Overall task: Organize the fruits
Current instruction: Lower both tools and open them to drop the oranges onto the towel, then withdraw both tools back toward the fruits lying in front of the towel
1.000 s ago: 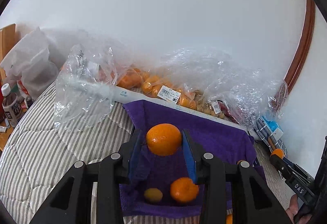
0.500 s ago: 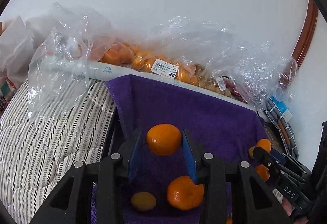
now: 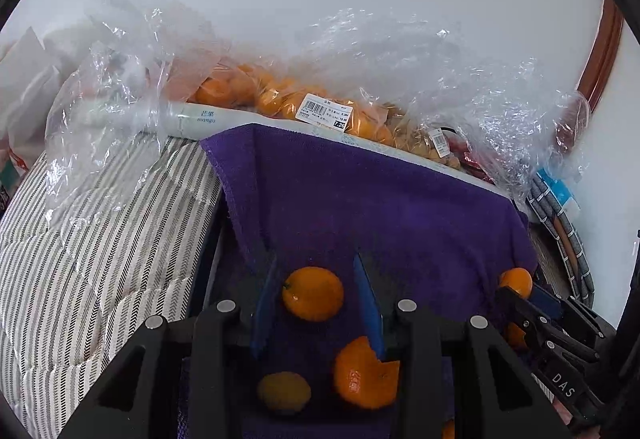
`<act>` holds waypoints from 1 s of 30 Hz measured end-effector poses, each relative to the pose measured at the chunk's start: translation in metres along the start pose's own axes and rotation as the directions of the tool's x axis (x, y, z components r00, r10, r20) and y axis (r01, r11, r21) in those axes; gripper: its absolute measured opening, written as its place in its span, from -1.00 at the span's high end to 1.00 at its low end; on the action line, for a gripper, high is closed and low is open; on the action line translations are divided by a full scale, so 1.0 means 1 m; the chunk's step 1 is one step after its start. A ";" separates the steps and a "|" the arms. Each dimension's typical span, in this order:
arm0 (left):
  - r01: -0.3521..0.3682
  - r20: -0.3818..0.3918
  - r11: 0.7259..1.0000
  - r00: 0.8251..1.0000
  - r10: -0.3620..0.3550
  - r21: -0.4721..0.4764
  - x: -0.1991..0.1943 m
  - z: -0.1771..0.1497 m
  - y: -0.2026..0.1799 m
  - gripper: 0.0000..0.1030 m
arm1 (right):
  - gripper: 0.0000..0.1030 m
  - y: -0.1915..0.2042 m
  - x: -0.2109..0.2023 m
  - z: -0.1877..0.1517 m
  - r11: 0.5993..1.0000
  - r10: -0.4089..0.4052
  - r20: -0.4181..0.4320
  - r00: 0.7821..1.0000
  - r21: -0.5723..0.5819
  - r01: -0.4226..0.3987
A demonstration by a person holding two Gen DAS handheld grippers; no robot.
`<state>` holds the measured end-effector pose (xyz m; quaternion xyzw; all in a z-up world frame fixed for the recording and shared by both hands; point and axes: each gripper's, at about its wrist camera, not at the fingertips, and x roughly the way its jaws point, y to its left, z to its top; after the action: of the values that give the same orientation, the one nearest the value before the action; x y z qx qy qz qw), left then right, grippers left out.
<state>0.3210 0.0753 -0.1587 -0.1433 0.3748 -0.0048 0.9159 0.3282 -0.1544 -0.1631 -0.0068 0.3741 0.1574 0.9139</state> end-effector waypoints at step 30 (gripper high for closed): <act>-0.048 0.046 0.996 0.998 0.045 0.075 -0.071 -0.016 -0.011 -0.07 | -0.35 0.008 -0.062 -0.015 0.999 -0.039 0.124 0.992 0.004 0.038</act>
<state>0.2604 0.0687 -0.1179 -0.0997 0.3570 0.0054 0.9287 0.2736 -0.1661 -0.1308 -0.0034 0.3166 0.1395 0.9382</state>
